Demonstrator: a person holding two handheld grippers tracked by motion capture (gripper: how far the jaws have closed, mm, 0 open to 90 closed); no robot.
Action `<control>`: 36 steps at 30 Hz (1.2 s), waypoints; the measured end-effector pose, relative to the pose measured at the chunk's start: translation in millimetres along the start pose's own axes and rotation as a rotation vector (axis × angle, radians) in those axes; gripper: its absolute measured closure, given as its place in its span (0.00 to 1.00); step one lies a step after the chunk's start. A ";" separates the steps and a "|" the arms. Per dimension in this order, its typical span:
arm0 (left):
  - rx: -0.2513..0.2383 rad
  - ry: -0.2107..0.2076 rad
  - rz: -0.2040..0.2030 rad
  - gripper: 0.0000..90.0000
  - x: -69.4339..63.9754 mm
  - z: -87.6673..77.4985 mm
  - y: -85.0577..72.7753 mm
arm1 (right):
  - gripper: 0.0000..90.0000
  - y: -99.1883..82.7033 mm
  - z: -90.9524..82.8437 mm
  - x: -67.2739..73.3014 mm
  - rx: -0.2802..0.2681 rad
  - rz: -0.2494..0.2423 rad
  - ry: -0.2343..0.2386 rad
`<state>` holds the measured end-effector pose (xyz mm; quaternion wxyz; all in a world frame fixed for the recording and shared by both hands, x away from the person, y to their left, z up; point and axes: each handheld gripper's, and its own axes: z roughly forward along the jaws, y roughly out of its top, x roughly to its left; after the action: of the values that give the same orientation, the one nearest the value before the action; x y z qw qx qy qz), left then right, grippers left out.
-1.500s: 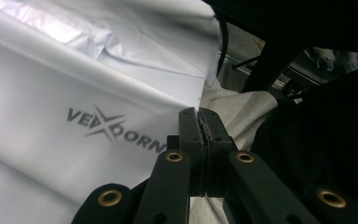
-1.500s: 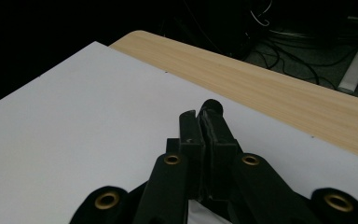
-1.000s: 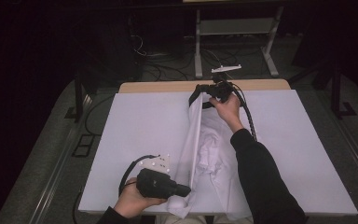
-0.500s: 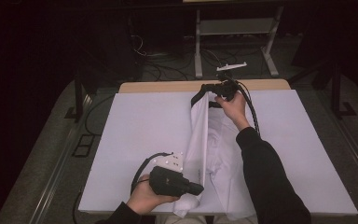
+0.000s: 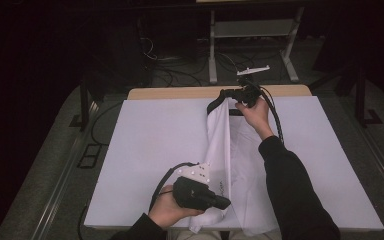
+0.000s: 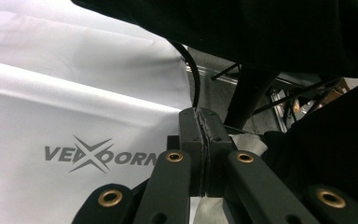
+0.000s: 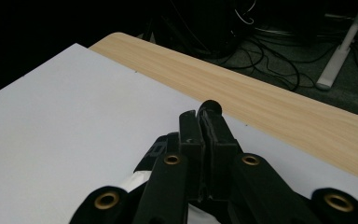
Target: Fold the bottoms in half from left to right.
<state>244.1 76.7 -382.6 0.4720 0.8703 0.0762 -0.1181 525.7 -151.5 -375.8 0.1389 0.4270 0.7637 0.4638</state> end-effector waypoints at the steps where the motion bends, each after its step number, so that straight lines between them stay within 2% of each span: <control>1: 0.003 -0.005 0.005 0.97 0.3 2.9 1.9 | 0.95 0.2 -1.8 -1.0 -0.002 -0.003 0.000; 9: -0.009 -0.009 0.017 0.97 3.8 11.3 10.4 | 0.95 -2.4 -3.6 -6.3 0.002 -0.001 -0.012; 24: 0.008 -0.046 0.047 0.97 6.7 36.1 30.1 | 0.95 -12.8 -15.8 -26.8 0.007 0.009 -0.032; 36: 0.010 -0.063 0.049 0.97 8.2 54.6 38.7 | 0.95 -21.7 -23.9 -40.9 0.017 -0.001 -0.040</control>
<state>254.2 10.1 -382.6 0.4726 0.8701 0.0393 -0.1344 524.2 -202.0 -388.6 0.1507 0.4367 0.7651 0.4486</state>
